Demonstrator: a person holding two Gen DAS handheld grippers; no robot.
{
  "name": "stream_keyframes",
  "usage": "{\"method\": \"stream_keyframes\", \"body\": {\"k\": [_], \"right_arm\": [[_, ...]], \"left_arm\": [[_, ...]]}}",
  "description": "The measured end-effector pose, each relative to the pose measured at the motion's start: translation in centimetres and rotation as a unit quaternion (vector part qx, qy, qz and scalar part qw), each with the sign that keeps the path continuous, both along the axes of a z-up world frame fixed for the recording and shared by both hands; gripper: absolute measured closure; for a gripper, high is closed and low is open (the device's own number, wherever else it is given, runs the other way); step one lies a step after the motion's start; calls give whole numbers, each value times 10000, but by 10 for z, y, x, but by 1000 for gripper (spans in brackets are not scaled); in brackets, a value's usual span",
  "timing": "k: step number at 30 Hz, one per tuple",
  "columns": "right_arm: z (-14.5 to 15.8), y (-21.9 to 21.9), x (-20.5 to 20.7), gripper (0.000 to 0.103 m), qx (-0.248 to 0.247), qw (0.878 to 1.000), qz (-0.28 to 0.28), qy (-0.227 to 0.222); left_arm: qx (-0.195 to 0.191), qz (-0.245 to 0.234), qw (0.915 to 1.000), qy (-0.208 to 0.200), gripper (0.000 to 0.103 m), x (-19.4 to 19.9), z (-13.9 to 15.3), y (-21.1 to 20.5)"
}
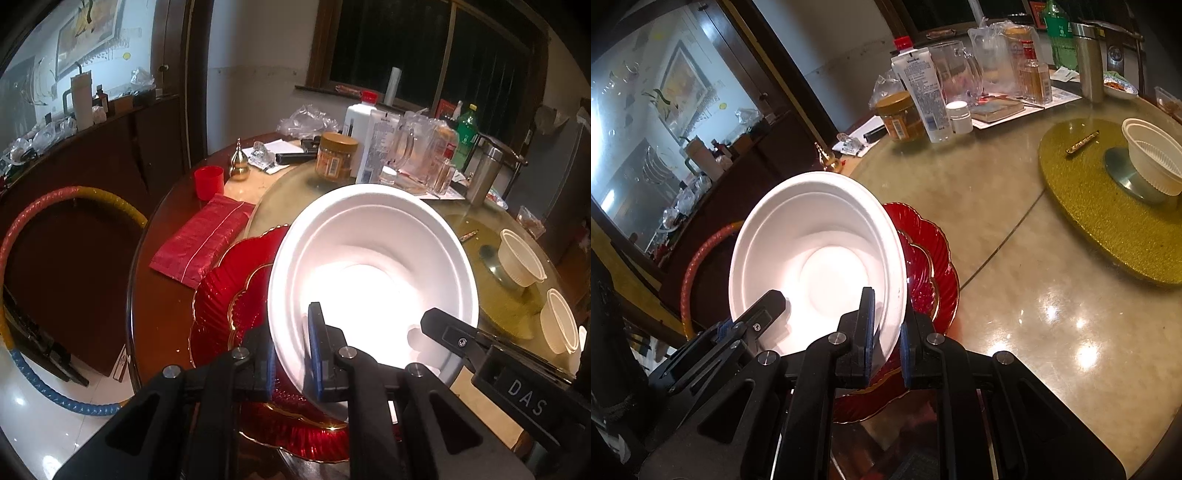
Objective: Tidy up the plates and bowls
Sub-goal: 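Carry the white foam bowl over to the stacked red plates, then lower the white bowl onto the red plates and open both grippers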
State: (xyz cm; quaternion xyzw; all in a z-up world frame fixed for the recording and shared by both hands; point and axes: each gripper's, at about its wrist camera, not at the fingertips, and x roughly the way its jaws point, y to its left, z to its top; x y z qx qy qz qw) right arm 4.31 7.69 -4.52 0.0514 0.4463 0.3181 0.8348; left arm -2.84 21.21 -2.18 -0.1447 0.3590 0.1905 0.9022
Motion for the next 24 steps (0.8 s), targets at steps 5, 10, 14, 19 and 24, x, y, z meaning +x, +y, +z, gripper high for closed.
{"method": "stream_keyframes", "body": {"k": [5,10,14,19,24], "right_arm": [[-5,5,3,91,-104,9999,44,95],[-10,10,5,91,-205,9996,80,179],[-12,16,3,88,-340,9991,144,187],[-9,19,1,88,-426,9989,173,41],[-9,20,0,87,-487,9987,174,17]], "left_arm": [[-13,44,10000,84,88,2,-5,4],[-37,100,9998,163,88,2,-10,7],[-17,154,9997,176,88,1,-10,9],[-14,171,9997,173,87,1,-10,9],[-19,188,9997,184,87,2,-11,11]]}}
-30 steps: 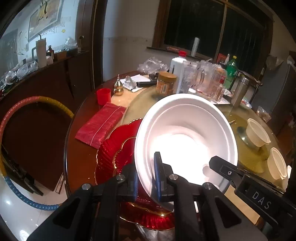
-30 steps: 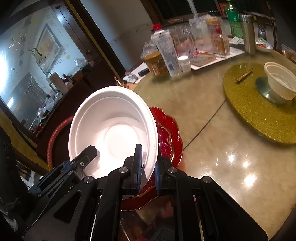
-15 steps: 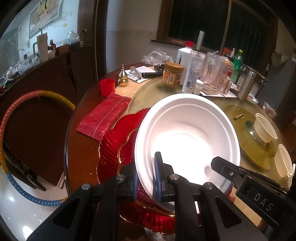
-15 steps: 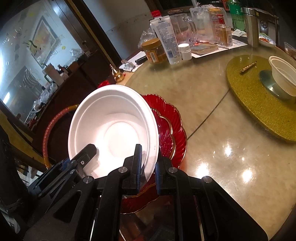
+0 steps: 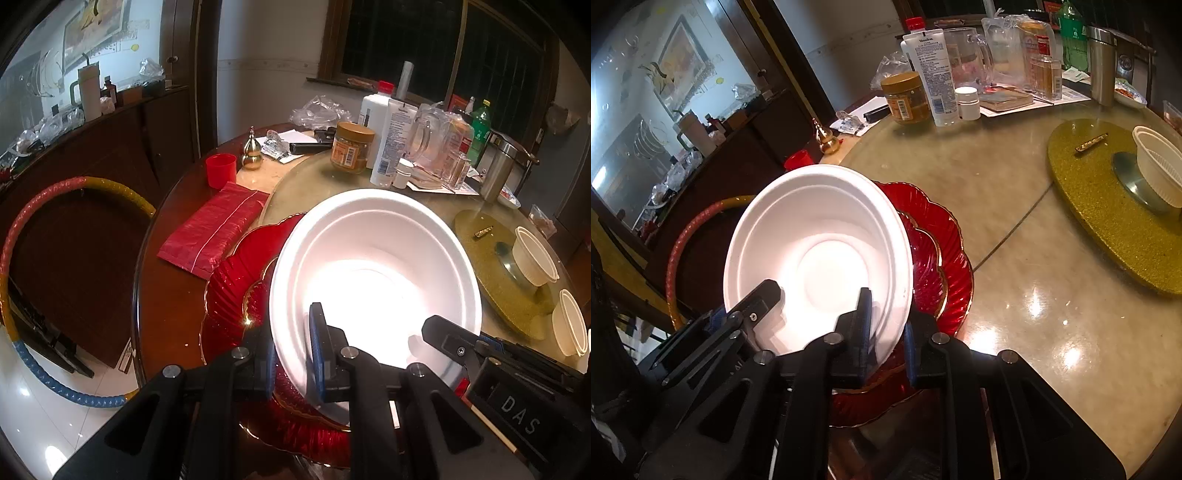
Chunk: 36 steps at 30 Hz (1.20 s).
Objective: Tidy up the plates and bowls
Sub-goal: 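Lower the white bowl onto the red plates and open both grippers, then move both grippers toward the second white foam bowl beside the beige bowls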
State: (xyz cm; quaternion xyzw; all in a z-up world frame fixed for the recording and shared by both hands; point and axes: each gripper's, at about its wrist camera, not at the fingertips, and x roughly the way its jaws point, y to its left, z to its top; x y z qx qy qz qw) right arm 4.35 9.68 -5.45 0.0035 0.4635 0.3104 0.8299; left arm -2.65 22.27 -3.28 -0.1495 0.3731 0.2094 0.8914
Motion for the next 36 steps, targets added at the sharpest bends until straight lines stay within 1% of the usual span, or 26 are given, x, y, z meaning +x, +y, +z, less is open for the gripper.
{"method": "stream_keyframes", "body": {"k": [2,3,4,5,6,8,11,13,16,17,19,22,24,26,29,34,35,36], "right_arm": [[0,1,-1,86,-89,10000,-8,-45],[1,1,-1,84,-127,9999,-14,-76],[2,1,-2,73,-137,9998,-32,-126],[3,0,-2,60,-135,9998,-44,-164],[5,-1,-3,56,-123,9997,-54,-215],[10,-3,-5,55,-104,9994,-75,-331],[14,-8,-6,55,-47,9990,-147,-431],[16,-11,-6,55,24,9989,-200,-425],[18,-20,-5,54,211,9986,-284,-382],[18,-21,-4,48,260,9985,-300,-368],[20,-27,-4,41,374,9982,-338,-338],[20,-30,-5,39,458,9979,-327,-320],[21,-34,-4,34,528,9976,-321,-299],[22,-38,-3,22,595,9973,-321,-285],[24,-46,-3,22,646,9968,-351,-320],[26,-59,-4,22,549,9962,-485,-471],[26,-63,-4,21,492,9960,-537,-523],[25,-68,-4,21,395,9958,-595,-574]], "left_arm": [[-3,22,10000,15,87,0,0,1],[15,40,10000,29,87,1,0,1],[32,68,10000,34,86,0,1,1],[39,103,9999,36,79,0,2,2],[24,119,9999,19,66,0,2,3],[19,169,9998,-66,51,-3,5,4],[85,228,9996,-140,49,-5,9,4],[129,261,9995,-147,46,-6,11,4],[217,343,9991,-154,31,-7,13,3],[262,387,9988,-151,21,-8,14,2],[378,491,9980,-159,20,-10,16,2],[489,606,9968,-154,20,-12,20,2],[514,646,9964,-185,20,-13,23,2],[536,644,9962,-227,20,-14,25,0],[563,583,9962,-308,20,-15,30,-6],[588,286,9963,-552,19,-15,42,-24],[597,167,9959,-656,18,-15,45,-31],[596,78,9955,-731,14,-15,47,-36]]}}
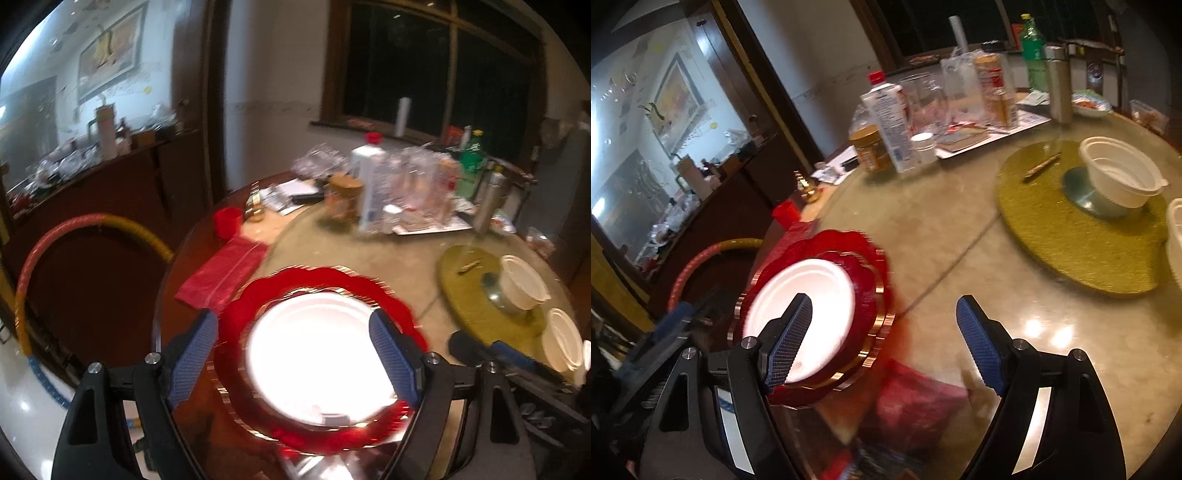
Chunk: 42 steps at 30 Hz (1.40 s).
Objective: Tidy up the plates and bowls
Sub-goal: 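Move both grippers toward the second white foam bowl beside the beige bowls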
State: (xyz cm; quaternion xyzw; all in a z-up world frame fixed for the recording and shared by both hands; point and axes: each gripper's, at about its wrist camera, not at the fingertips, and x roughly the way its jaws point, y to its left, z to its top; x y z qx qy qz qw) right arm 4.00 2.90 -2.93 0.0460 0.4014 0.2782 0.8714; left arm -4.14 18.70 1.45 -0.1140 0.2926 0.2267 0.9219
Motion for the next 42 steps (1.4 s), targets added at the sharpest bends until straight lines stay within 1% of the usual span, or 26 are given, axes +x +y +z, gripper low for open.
{"method": "stream_keyframes", "body": {"k": [1,2,3,4,6,7,10,16,23,26,29,30,34,36,40,42], "right_arm": [[0,-4,0,21,-78,9999,-59,-34],[-1,-10,1,21,-166,9997,-146,-74],[-2,-15,1,21,-240,9994,-232,-109],[-3,-22,2,20,-388,9985,-348,-152],[-4,-34,5,8,-607,9965,-524,-219],[-4,-40,6,0,-706,9952,-626,-263],[-3,-62,7,0,-858,9917,-870,-399],[-5,-106,8,0,-882,9876,-1255,-326],[-11,-149,6,0,-841,9845,-1527,-182],[-13,-167,4,0,-698,9847,-1596,-104],[-15,-191,4,0,-276,9859,-1645,111],[-16,-199,4,0,-168,9852,-1696,162],[-16,-224,-2,0,-100,9820,-1880,174],[-15,-242,-6,0,12,9804,-1958,233],[-13,-271,-17,0,281,9773,-2076,301],[-12,-286,-21,0,507,9741,-2174,355]], "left_arm": [[3,-98,9999,-68,12,0,2,-5],[-7,-235,9996,-169,8,1,5,-13],[-20,-323,9992,-235,1,1,7,-18],[-35,-415,9987,-299,0,1,8,-24],[-44,-650,9971,-397,0,4,11,-39],[-34,-764,9963,-399,0,7,12,-46],[82,-1061,9938,-327,0,16,12,-70],[83,-1474,9887,-242,0,26,9,-104],[-86,-1969,9803,-142,0,38,4,-135],[-98,-2218,9750,-49,0,45,-1,-149],[-61,-2413,9704,10,0,51,-6,-162],[-87,-2538,9672,56,0,54,-9,-168],[-280,-2930,9552,307,0,65,-16,-187],[-285,-3021,9523,340,0,69,-18,-197],[-687,-3247,9426,376,0,79,-17,-212],[-616,-3228,9439,323,0,81,-14,-221]]}}
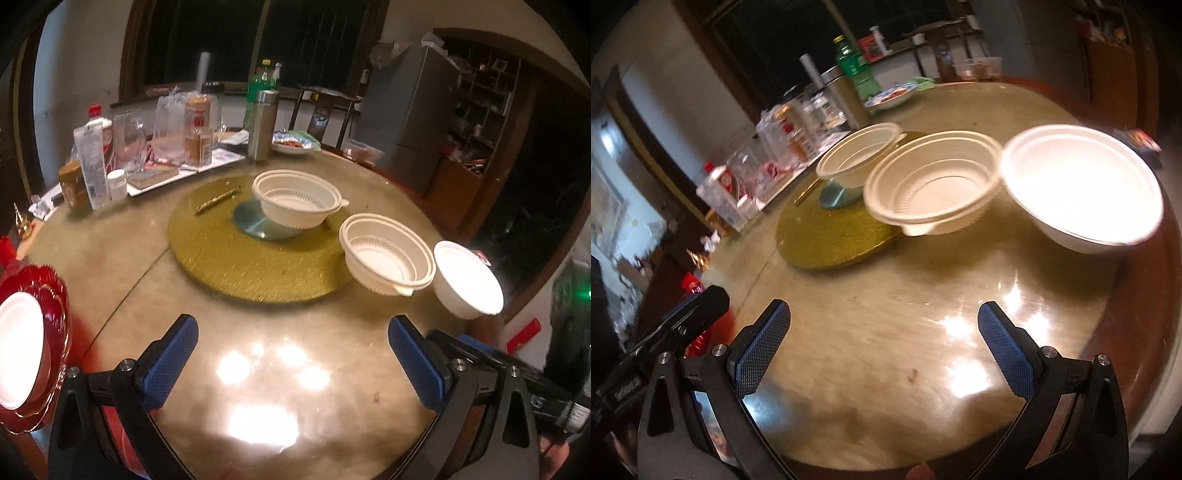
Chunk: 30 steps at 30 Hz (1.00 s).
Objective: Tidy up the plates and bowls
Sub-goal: 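Move both grippers toward the second white foam bowl beside the beige bowls, then grasp the rim of the second white foam bowl with both grippers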
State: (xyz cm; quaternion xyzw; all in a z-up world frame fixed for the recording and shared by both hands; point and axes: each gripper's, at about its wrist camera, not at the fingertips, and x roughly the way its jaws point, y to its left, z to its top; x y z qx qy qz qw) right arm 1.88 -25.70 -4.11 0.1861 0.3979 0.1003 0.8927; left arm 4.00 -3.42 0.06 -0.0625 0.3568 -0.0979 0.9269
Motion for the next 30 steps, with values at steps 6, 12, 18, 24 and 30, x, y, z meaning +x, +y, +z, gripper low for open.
{"method": "stream_keyframes", "body": {"k": [6,12,18,24,30], "right_arm": [[3,-33,-16,0,527,9986,-46,-41],[13,-82,-36,0,954,9942,-456,-196],[10,-140,-41,0,1552,9806,-1197,-67],[-10,-181,-29,2,2585,9531,-1555,249],[-21,-205,-20,24,2942,9348,-1958,349]], "left_arm": [[-89,-422,9991,36,0,5,1,-37],[-406,-877,9949,293,0,14,-1,-82],[-788,-1157,9884,583,0,32,-4,-126],[-883,-1192,9855,826,1,49,-13,-160],[-1080,-1177,9816,1044,6,60,-20,-180]]}}
